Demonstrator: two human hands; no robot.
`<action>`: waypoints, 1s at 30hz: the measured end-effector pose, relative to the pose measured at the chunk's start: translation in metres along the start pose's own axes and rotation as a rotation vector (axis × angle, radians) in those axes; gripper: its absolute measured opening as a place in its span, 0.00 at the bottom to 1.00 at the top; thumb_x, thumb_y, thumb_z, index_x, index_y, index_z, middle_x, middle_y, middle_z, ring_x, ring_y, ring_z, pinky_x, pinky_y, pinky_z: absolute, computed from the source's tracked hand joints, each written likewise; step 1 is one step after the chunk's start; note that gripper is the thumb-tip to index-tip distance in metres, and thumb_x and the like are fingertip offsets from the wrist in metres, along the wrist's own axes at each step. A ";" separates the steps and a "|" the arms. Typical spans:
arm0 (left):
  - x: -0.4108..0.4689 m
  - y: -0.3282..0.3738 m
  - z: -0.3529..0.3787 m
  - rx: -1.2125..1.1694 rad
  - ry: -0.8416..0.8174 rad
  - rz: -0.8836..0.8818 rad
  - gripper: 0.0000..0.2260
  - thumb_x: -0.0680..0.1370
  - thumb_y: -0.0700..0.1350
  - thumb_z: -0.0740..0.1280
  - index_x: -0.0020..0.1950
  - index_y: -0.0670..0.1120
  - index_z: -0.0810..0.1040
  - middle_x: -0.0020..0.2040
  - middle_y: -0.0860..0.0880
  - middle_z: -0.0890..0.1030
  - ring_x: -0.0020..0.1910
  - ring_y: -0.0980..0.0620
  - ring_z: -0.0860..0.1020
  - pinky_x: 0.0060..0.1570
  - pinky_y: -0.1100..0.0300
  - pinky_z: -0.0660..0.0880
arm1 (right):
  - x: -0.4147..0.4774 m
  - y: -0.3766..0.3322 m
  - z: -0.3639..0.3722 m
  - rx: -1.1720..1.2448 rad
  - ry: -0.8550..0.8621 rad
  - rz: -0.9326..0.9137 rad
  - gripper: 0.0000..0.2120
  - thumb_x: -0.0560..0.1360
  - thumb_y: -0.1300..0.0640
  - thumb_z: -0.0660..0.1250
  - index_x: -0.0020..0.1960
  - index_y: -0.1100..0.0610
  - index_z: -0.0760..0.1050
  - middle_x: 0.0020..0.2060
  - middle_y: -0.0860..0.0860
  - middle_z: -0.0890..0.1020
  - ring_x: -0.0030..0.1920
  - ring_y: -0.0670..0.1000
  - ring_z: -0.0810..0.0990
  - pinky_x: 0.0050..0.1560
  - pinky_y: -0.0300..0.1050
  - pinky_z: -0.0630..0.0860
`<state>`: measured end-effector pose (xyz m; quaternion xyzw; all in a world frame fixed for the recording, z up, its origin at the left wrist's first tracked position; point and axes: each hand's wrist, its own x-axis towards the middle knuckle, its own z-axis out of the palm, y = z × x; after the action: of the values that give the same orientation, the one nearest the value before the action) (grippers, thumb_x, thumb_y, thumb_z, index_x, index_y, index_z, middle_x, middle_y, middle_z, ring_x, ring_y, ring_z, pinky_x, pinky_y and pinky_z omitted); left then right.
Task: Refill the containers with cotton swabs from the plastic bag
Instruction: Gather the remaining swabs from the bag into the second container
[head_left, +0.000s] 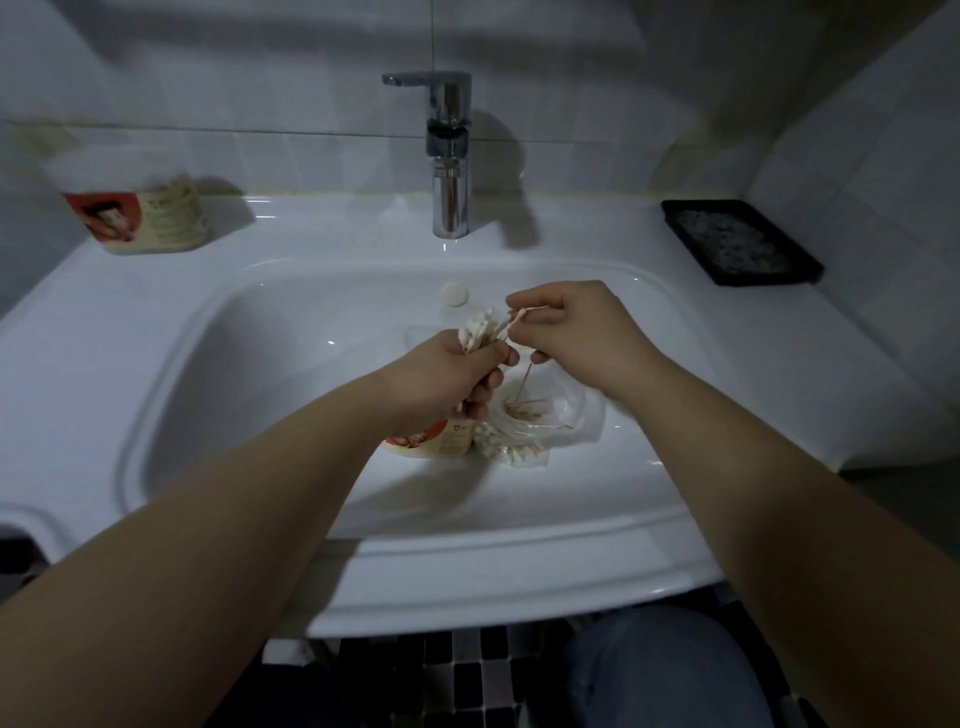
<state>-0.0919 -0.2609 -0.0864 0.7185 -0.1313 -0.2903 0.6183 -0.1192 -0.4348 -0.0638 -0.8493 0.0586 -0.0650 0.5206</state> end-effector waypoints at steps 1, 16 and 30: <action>0.000 0.000 0.000 -0.010 -0.001 -0.004 0.09 0.86 0.46 0.62 0.49 0.45 0.77 0.32 0.51 0.73 0.27 0.55 0.70 0.34 0.59 0.73 | 0.001 0.000 0.002 -0.030 -0.008 -0.013 0.17 0.74 0.61 0.74 0.62 0.53 0.84 0.44 0.47 0.88 0.42 0.50 0.87 0.51 0.47 0.84; -0.001 0.004 0.002 -0.272 0.024 -0.121 0.09 0.85 0.43 0.61 0.47 0.44 0.76 0.36 0.48 0.79 0.33 0.54 0.78 0.34 0.61 0.73 | -0.017 -0.015 0.024 -0.419 -0.290 -0.316 0.29 0.63 0.51 0.83 0.61 0.51 0.78 0.53 0.46 0.83 0.46 0.41 0.79 0.52 0.46 0.79; -0.002 0.008 0.003 -0.290 0.099 -0.189 0.10 0.85 0.43 0.60 0.49 0.43 0.77 0.40 0.46 0.83 0.42 0.51 0.83 0.37 0.58 0.80 | -0.013 -0.013 0.033 -0.575 -0.255 -0.416 0.42 0.66 0.51 0.80 0.76 0.53 0.68 0.68 0.50 0.75 0.67 0.50 0.74 0.64 0.38 0.69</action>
<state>-0.0932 -0.2638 -0.0783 0.6444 0.0108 -0.3271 0.6912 -0.1260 -0.3978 -0.0675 -0.9558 -0.1644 -0.0441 0.2395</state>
